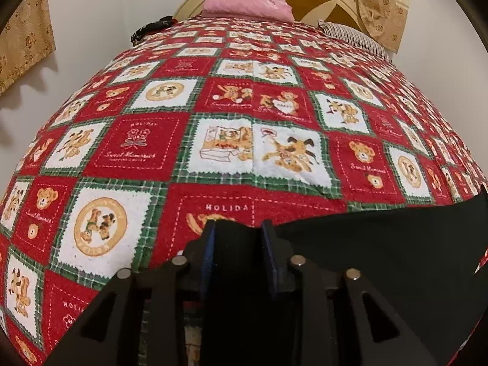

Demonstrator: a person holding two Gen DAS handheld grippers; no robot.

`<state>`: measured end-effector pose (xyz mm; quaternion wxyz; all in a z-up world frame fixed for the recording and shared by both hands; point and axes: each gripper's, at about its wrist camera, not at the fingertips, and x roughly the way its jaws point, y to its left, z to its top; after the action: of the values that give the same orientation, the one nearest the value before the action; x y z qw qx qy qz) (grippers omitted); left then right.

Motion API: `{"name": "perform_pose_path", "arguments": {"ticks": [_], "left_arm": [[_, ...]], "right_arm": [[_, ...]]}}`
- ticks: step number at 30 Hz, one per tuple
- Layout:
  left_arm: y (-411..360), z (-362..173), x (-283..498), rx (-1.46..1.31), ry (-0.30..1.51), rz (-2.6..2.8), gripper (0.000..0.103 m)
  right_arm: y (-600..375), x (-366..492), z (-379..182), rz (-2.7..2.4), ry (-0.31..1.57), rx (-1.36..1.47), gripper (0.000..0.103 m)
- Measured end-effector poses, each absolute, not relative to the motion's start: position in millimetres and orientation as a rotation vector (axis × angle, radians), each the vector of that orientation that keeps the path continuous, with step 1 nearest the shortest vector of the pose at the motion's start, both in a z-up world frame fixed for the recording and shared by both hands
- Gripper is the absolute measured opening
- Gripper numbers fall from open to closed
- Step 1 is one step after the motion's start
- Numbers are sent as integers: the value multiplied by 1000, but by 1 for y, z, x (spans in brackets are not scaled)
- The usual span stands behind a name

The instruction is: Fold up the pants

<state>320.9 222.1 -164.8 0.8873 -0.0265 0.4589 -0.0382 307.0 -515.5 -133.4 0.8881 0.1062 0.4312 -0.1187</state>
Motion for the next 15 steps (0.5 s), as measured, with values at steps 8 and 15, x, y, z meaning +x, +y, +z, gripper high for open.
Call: {"name": "perform_pose_path", "arguments": {"ticks": [8, 15], "left_arm": [[223, -165, 329, -2, 964, -57, 51], [207, -160, 327, 60, 957, -119, 13]], "right_arm": [[-513, 347, -175, -139, 1059, 255, 74], [-511, 343, -173, -102, 1043, 257, 10]]}}
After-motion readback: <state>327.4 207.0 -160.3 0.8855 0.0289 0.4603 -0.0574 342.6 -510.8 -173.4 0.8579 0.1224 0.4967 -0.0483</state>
